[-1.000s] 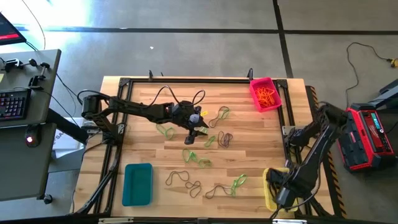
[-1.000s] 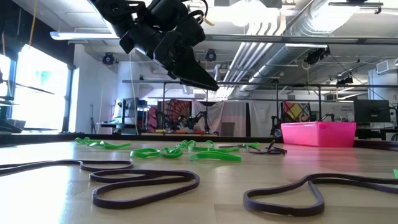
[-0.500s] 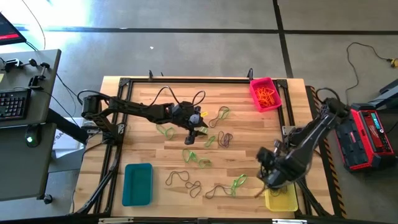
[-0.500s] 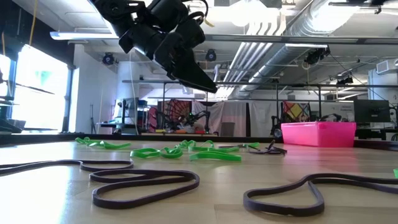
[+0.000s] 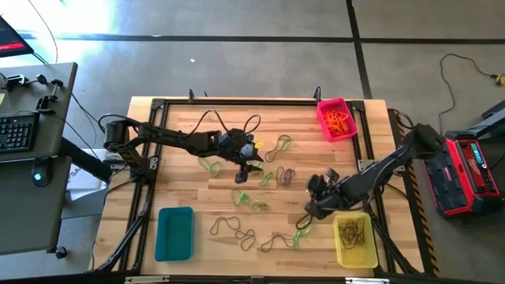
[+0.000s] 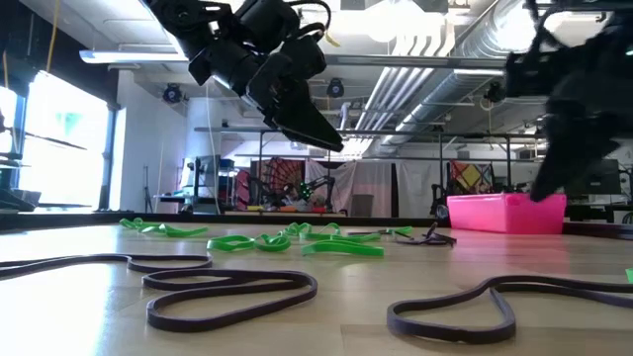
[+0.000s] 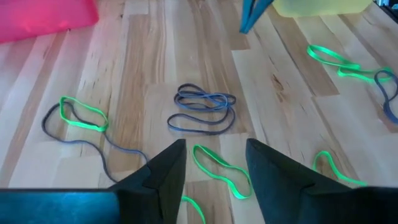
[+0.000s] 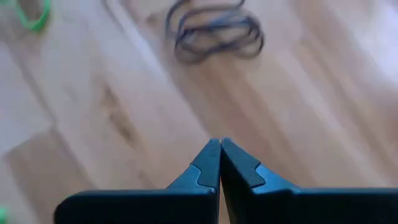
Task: Sort rubber bands into baskets
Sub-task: Put the purple rubber band into the yellow bin
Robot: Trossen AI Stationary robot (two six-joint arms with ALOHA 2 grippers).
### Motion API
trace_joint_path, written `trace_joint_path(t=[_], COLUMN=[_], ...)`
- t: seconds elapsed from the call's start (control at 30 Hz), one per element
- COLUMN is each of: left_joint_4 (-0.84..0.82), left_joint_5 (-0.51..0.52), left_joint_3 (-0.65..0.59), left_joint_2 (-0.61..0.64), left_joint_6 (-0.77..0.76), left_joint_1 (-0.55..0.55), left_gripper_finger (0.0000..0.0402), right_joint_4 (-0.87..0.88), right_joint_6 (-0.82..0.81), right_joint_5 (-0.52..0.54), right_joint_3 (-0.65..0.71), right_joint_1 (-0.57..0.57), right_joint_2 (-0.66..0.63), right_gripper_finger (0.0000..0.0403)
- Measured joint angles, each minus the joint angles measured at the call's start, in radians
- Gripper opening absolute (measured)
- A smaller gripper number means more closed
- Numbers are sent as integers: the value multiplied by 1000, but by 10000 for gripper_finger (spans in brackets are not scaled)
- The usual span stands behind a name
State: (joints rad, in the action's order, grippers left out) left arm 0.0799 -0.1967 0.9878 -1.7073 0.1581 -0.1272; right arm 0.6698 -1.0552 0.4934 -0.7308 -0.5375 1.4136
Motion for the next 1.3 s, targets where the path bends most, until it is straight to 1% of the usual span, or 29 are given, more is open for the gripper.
trace_joint_path(t=[0.1,0.2,0.3,0.4,0.47,0.57,0.63,0.7,0.83,0.97,1.03,1.13,1.3], left_joint_4=[15,131,226,301,343,376,371,376,393,395,398,397,397], left_joint_5=[0,1,1,8,35,98,121,121,124,124,124,123,123], left_joint_3=[-17,-68,-119,-168,-198,-233,-249,-264,-293,-301,-301,-301,-301], left_joint_2=[-3,-3,-2,-2,-2,-1,-1,-1,-1,-1,-1,-1,-1], left_joint_6=[0,-4,-26,-34,-35,-35,-35,-37,-54,-61,-59,-53,-52], left_joint_1=[0,-1,-2,-2,0,4,5,5,18,39,47,54,57], left_gripper_finger=[128,92,57,32,21,14,12,12,12,12,12,12,12], right_joint_4=[-26,-75,-149,-224,-272,-348,-391,-410,-421,-432,-439,-443,-443], right_joint_6=[60,88,118,191,240,323,376,412,474,657,746,840,966], right_joint_5=[31,58,59,59,57,48,32,-1,-83,-75,-41,12,0], right_joint_3=[1,1,1,1,1,1,1,1,1,1,1,1,1], right_joint_1=[50,106,163,207,231,259,271,280,297,289,279,269,278], right_joint_2=[0,0,0,0,0,0,9,28,98,165,183,195,198], right_gripper_finger=[0,0,0,0,0,2,12,29,79,122,135,143,144])
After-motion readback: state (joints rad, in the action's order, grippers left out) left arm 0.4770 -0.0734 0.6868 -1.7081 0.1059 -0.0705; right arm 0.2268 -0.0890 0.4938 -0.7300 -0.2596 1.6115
